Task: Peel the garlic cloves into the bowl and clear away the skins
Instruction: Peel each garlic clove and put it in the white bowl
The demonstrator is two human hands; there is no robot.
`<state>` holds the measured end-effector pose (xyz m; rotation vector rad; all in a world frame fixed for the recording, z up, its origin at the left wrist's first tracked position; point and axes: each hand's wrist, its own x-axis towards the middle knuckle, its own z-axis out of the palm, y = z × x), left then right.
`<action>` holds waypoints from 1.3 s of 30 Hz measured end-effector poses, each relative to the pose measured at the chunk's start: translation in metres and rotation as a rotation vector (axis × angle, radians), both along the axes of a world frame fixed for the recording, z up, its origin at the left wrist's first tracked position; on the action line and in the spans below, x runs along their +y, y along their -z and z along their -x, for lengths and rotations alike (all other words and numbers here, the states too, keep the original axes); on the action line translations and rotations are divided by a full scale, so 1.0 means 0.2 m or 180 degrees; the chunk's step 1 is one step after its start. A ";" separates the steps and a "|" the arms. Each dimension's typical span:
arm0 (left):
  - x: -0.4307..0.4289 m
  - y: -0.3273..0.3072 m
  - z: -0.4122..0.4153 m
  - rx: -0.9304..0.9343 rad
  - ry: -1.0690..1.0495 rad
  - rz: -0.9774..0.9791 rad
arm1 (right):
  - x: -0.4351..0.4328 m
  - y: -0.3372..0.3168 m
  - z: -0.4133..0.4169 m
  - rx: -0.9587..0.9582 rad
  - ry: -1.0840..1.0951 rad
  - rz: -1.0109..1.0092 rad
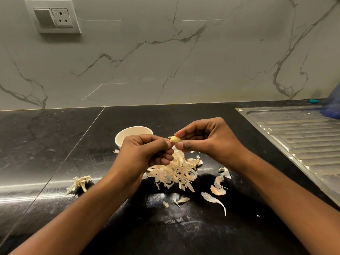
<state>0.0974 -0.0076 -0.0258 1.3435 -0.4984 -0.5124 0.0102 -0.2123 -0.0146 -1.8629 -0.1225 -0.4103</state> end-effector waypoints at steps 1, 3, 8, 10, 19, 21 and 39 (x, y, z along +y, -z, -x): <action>0.00 0.00 0.00 0.0008 -0.0009 0.0003 | 0.00 0.00 0.00 0.0039 -0.0020 -0.0069; 0.00 0.00 0.00 0.0005 -0.0032 -0.0001 | 0.01 0.01 0.00 0.0098 -0.0043 -0.0239; 0.00 -0.01 -0.01 -0.0010 -0.0069 -0.0049 | 0.00 -0.01 0.00 0.0228 -0.0111 -0.0930; 0.00 -0.01 -0.01 -0.0042 -0.0084 -0.0070 | 0.00 -0.01 0.00 0.0306 -0.0147 -0.1180; 0.01 0.00 -0.01 -0.0205 -0.0311 -0.0129 | -0.01 -0.03 -0.01 0.0566 -0.0189 -0.1293; 0.01 -0.01 -0.01 -0.0215 -0.0351 -0.0091 | -0.01 -0.03 -0.01 0.0618 -0.0234 -0.1191; 0.02 -0.01 -0.02 -0.0399 -0.0259 -0.0066 | 0.00 -0.01 0.00 0.0635 -0.0183 -0.0568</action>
